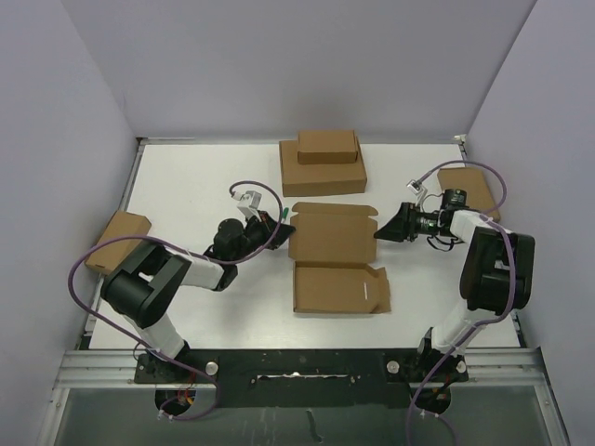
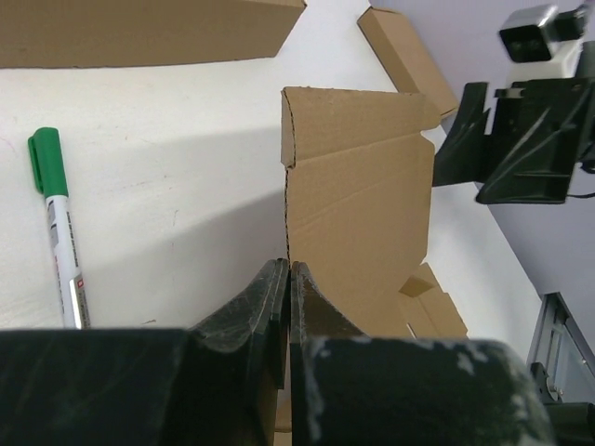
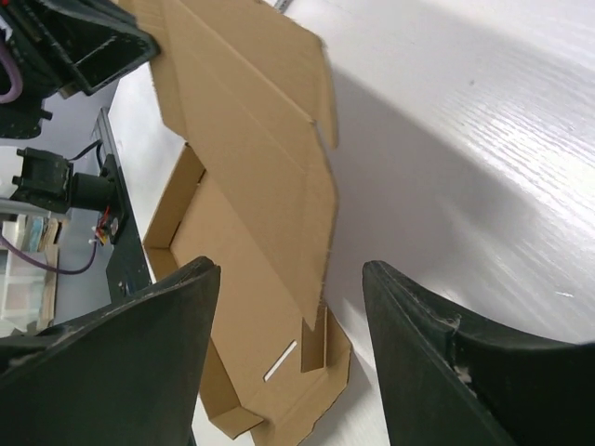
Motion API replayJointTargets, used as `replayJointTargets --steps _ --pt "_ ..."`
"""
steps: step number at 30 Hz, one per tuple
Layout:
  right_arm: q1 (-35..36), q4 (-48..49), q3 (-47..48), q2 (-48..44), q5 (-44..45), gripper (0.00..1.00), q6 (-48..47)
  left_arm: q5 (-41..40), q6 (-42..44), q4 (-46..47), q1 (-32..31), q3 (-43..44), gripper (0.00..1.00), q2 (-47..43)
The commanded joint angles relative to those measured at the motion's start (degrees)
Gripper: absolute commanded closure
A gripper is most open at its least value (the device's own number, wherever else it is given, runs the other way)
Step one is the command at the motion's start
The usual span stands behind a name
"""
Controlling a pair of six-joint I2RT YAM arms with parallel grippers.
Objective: Fold the paper box
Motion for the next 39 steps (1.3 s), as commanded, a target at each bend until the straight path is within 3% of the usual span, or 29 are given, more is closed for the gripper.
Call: replayJointTargets --steps 1,6,18,22,25,28,33,35,39 --pt "1.2 3.8 0.8 3.3 -0.3 0.37 1.7 -1.5 1.1 6.0 -0.5 -0.4 1.0 -4.2" --pt "4.6 3.5 1.3 4.8 0.0 0.45 0.6 -2.1 1.0 6.7 -0.8 -0.8 1.0 -4.1" --pt "5.6 -0.7 3.4 5.4 -3.2 0.94 -4.5 -0.7 1.3 5.9 -0.7 -0.6 1.0 -4.4" --pt "5.6 -3.4 4.1 4.0 -3.6 1.0 -8.2 2.1 2.4 0.6 1.4 -1.2 0.77 -8.2" --pt "5.7 -6.0 4.8 3.1 -3.7 1.0 -10.9 6.9 3.8 -9.9 5.1 -0.7 0.67 -14.3" --pt "5.9 -8.4 5.6 2.2 -3.6 1.0 -13.9 12.4 10.3 -29.0 8.2 3.6 0.56 -22.8" --pt "7.4 -11.9 7.0 -0.9 -2.9 1.0 -18.1 15.2 28.7 -55.0 9.5 15.2 0.14 -32.4" --pt "8.0 -13.1 7.6 -2.1 -2.6 1.0 -19.6 18.8 32.9 -62.4 10.1 21.9 0.1 -31.4" --pt "9.7 -14.8 8.2 -4.8 -1.6 1.0 -22.3 28.1 38.0 -75.2 9.8 37.5 0.11 -23.8"
